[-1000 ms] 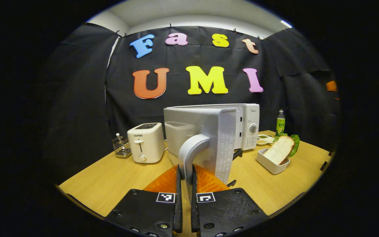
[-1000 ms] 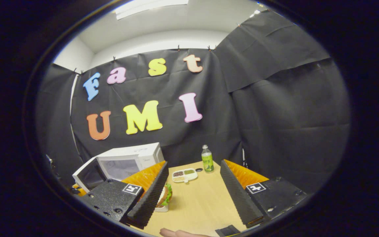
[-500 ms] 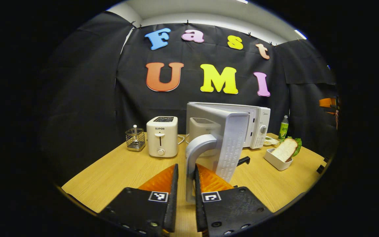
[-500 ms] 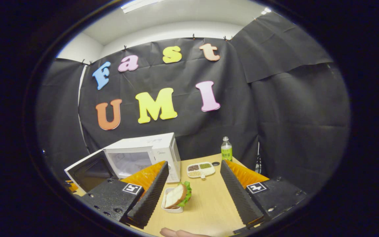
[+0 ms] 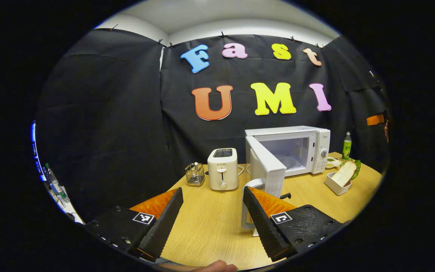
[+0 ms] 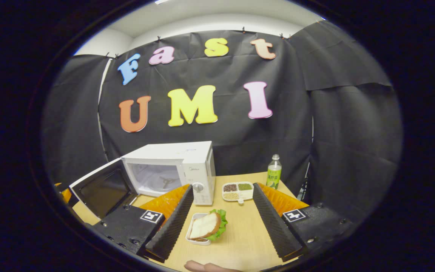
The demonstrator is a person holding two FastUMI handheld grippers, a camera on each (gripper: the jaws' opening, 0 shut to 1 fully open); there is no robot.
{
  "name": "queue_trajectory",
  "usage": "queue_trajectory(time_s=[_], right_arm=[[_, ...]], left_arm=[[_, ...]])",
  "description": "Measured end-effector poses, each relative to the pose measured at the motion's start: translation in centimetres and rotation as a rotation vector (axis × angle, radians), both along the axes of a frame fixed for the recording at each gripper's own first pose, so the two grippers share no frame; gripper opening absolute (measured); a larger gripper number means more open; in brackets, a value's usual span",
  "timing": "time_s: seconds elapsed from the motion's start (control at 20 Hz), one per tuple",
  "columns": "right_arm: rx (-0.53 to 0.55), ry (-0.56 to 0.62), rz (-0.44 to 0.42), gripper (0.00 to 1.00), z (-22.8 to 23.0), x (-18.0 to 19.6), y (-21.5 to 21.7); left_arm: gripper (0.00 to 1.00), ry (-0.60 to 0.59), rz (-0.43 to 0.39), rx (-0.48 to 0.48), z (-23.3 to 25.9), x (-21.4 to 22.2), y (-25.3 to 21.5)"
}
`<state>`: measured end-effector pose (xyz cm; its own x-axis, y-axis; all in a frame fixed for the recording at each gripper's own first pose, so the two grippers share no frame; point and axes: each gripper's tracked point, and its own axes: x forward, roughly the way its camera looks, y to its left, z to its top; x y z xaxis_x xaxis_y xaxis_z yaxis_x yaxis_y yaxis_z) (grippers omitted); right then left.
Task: Open the microwave oven with the left hand, put the food in, and close the microwave oven.
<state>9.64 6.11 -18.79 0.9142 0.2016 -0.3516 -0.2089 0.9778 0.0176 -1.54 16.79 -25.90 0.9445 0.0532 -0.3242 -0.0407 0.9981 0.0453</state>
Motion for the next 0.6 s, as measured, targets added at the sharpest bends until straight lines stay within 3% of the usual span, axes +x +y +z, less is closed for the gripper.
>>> queue_trajectory(time_s=[0.05, 0.1, 0.15, 0.2, 0.25, 0.3, 0.35, 0.4, 0.5, 0.55, 0.6], right_arm=[[-0.003, 0.029, 0.029, 0.91, -0.6, 0.6, 0.2], [-0.009, 0.065, 0.050, 1.00, -1.4, 1.2, 0.1], [-0.013, 0.098, 0.069, 1.00, -2.1, 1.8, 0.0], [-0.017, 0.132, 0.088, 0.92, -2.8, 2.5, -0.2], [-0.028, 0.170, 0.109, 1.00, -3.7, 3.1, -0.3], [-0.044, 0.215, 0.130, 0.92, -4.8, 3.7, -0.5], [-0.058, 0.264, 0.147, 1.00, -5.8, 4.3, -0.8], [-0.066, 0.316, 0.172, 0.92, -6.9, 4.8, -0.9], [-0.051, 0.421, 0.210, 0.92, -9.1, 5.6, -0.9], [-0.032, 0.482, 0.242, 1.00, -10.2, 5.9, -0.6], [-0.013, 0.547, 0.260, 0.92, -11.4, 5.9, -0.8]], left_arm=[[0.95, -0.004, 0.013, -0.008, 0.7, 0.0, -0.3], [0.96, -0.018, 0.018, -0.011, 1.8, 0.1, -0.6], [0.96, -0.033, 0.028, -0.013, 2.7, 0.2, -0.8], [0.96, -0.049, 0.033, -0.010, 3.5, 0.5, -1.2], [0.96, -0.060, 0.032, -0.013, 4.4, 0.8, -1.8], [0.96, -0.065, 0.023, -0.018, 5.1, 1.1, -2.5], [0.96, -0.070, 0.019, -0.021, 5.6, 1.6, -3.2], [0.96, -0.074, 0.024, -0.023, 6.3, 2.1, -3.7], [0.95, -0.068, 0.012, -0.024, 7.1, 2.8, -5.2], [0.95, -0.066, 0.003, -0.018, 7.5, 3.2, -6.1], [0.95, -0.076, 0.000, -0.004, 8.0, 3.6, -6.8]])
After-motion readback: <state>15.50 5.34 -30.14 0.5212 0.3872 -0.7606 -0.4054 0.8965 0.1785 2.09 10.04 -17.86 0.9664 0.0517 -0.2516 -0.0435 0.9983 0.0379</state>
